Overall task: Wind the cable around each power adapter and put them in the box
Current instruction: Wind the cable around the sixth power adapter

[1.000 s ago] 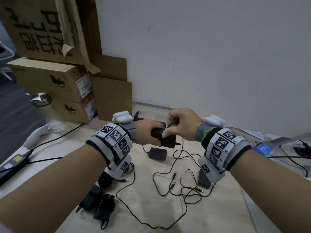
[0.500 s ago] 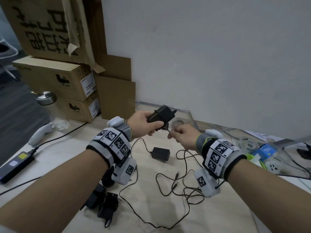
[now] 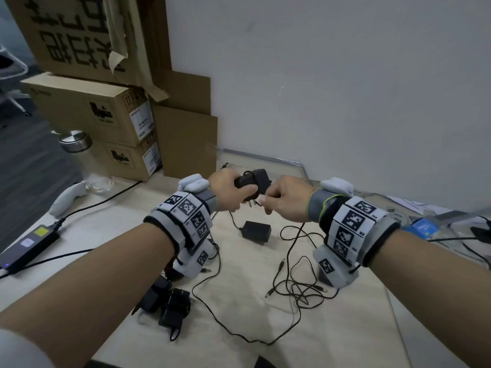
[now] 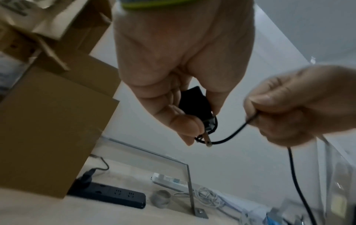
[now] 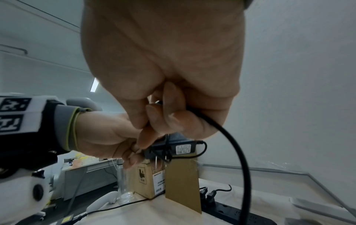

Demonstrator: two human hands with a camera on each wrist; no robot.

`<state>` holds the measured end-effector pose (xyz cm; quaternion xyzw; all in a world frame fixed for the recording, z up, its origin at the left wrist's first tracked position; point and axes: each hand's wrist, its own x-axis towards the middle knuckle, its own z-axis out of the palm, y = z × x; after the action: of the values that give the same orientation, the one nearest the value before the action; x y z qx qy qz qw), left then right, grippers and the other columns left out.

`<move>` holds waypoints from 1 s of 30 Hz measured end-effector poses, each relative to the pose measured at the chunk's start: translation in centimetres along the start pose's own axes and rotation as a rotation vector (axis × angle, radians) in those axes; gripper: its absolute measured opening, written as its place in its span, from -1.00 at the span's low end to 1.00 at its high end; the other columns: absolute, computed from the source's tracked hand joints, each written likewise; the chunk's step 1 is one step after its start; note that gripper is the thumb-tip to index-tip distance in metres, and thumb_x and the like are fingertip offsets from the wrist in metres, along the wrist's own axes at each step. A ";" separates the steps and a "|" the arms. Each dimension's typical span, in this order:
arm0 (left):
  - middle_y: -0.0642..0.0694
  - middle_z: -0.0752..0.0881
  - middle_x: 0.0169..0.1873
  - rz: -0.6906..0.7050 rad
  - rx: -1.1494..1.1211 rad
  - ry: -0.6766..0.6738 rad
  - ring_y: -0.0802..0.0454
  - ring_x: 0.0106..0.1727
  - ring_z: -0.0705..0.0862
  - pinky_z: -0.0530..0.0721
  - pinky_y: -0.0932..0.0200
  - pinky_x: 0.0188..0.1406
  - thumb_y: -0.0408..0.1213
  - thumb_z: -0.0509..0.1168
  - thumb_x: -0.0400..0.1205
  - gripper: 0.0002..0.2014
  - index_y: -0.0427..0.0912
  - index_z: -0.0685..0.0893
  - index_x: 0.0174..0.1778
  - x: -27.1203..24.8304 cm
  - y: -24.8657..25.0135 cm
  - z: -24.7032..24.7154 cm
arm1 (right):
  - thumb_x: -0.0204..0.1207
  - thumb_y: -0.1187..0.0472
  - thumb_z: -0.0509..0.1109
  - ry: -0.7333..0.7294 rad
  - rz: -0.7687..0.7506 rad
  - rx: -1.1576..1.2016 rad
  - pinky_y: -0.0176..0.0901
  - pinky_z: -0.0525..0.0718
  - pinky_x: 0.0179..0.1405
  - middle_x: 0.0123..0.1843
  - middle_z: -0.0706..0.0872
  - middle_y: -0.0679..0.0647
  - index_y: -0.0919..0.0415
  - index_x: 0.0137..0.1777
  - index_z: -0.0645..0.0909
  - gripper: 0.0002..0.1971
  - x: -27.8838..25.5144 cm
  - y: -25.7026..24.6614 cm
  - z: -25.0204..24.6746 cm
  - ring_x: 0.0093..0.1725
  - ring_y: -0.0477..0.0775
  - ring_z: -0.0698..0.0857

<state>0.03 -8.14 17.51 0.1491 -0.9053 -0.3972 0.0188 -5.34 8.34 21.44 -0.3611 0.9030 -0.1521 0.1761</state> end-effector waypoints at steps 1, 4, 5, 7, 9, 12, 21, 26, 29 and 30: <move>-0.12 0.82 -0.33 -0.028 -0.082 -0.002 -0.03 -0.38 0.80 0.82 0.02 -0.28 -0.06 0.34 0.61 -0.77 -0.18 0.70 -0.15 0.0 0.0 -0.1 | 0.60 -0.02 0.29 -0.017 -0.007 -0.002 -0.27 0.36 -0.49 -0.57 0.55 -0.16 0.04 -0.33 0.72 -0.67 -0.2 0.0 0.1 -0.52 -0.18 0.48; -0.22 0.82 -0.25 -0.088 -0.292 0.002 -0.03 -0.39 0.75 0.83 0.01 -0.21 -0.13 0.35 0.64 -0.79 -0.23 0.69 -0.11 -0.1 -0.3 -0.5 | 0.60 0.00 0.30 -0.056 -0.008 -0.033 -0.28 0.37 -0.51 -0.52 0.56 -0.11 0.03 -0.35 0.71 -0.68 -0.7 0.3 0.5 -0.55 -0.16 0.48; -0.25 0.81 -0.23 -0.105 -0.350 0.003 -0.02 -0.40 0.73 0.83 0.01 -0.20 -0.14 0.35 0.65 -0.78 -0.26 0.69 -0.08 -0.2 -0.4 -0.5 | 0.60 0.00 0.29 -0.061 -0.004 -0.043 -0.27 0.38 -0.50 -0.52 0.56 -0.11 0.03 -0.34 0.72 -0.68 -0.8 0.4 0.5 -0.54 -0.16 0.48; -0.28 0.81 -0.22 -0.138 -0.447 0.013 0.00 -0.41 0.70 0.82 0.02 -0.18 -0.15 0.34 0.65 -0.75 -0.32 0.69 0.00 -0.3 -0.5 -0.5 | 0.61 0.02 0.29 -0.080 -0.009 -0.087 -0.27 0.40 -0.49 -0.53 0.57 -0.11 0.08 -0.29 0.74 -0.69 -1.0 0.5 0.6 -0.51 -0.15 0.50; -0.26 0.81 -0.22 -0.124 -0.409 0.034 -0.01 -0.41 0.71 0.83 -0.01 -0.18 -0.15 0.35 0.65 -0.76 -0.29 0.69 -0.01 -0.2 -0.6 -0.3 | 0.60 0.02 0.29 -0.081 -0.026 -0.122 -0.25 0.44 -0.46 -0.45 0.64 -0.07 0.13 -0.24 0.76 -0.69 -1.0 0.4 0.7 -0.46 -0.11 0.54; -0.14 0.80 -0.33 -0.041 -0.136 0.066 -0.01 -0.42 0.78 0.82 0.01 -0.28 -0.08 0.37 0.60 -0.81 -0.14 0.70 -0.14 -0.1 -0.8 0.0 | 0.58 0.01 0.30 -0.009 -0.041 -0.060 -0.21 0.48 -0.41 -0.35 0.71 0.01 0.13 -0.28 0.74 -0.69 -0.7 0.3 0.7 -0.43 -0.04 0.56; 0.16 0.67 -0.16 0.225 0.304 -0.196 0.05 -0.11 0.66 0.63 0.06 -0.09 -0.14 0.40 0.52 -0.74 0.20 0.58 0.08 -0.8 -1.0 0.3 | 0.46 -0.08 0.46 0.182 -0.058 -0.009 -0.21 0.41 -0.37 -0.55 0.53 -0.10 0.04 -0.49 0.56 -0.65 0.4 0.7 -1.6 -0.46 -0.07 0.51; 0.09 0.70 -0.01 0.290 0.267 -0.387 0.06 0.02 0.68 0.68 -0.05 0.08 -0.27 0.40 0.52 -0.62 0.15 0.59 0.22 -1.8 -0.6 0.2 | 0.32 -0.11 0.58 0.204 0.002 0.121 -0.26 0.43 -0.37 -0.47 0.63 -0.07 0.04 -0.43 0.63 -0.70 1.0 2.0 -1.4 -0.44 -0.08 0.53; 0.02 0.73 -0.09 0.260 0.127 -0.411 -0.02 0.00 0.72 0.70 -0.18 0.10 -0.23 0.48 0.46 -0.74 0.16 0.61 -0.04 -2.3 -0.4 0.1 | 0.39 -0.04 0.56 0.212 0.040 0.290 -0.23 0.53 -0.33 -0.27 0.77 0.15 0.14 -0.39 0.63 -0.70 1.1 3.2 -0.2 -0.38 -0.04 0.54; -0.03 0.75 -0.10 0.247 0.057 -0.421 -0.07 0.00 0.74 0.70 -0.23 0.10 -0.17 0.50 0.41 -0.75 0.16 0.60 -0.09 -2.5 -0.4 0.1 | 0.41 -0.02 0.55 0.223 0.056 0.377 -0.21 0.54 -0.36 -0.21 0.77 0.23 0.22 -0.35 0.65 -0.69 1.0 3.6 0.1 -0.39 -0.03 0.52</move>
<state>2.52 -7.62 17.41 -0.0482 -0.9116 -0.3884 -0.1260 -8.09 10.07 19.68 -0.2775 0.8823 -0.3521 0.1436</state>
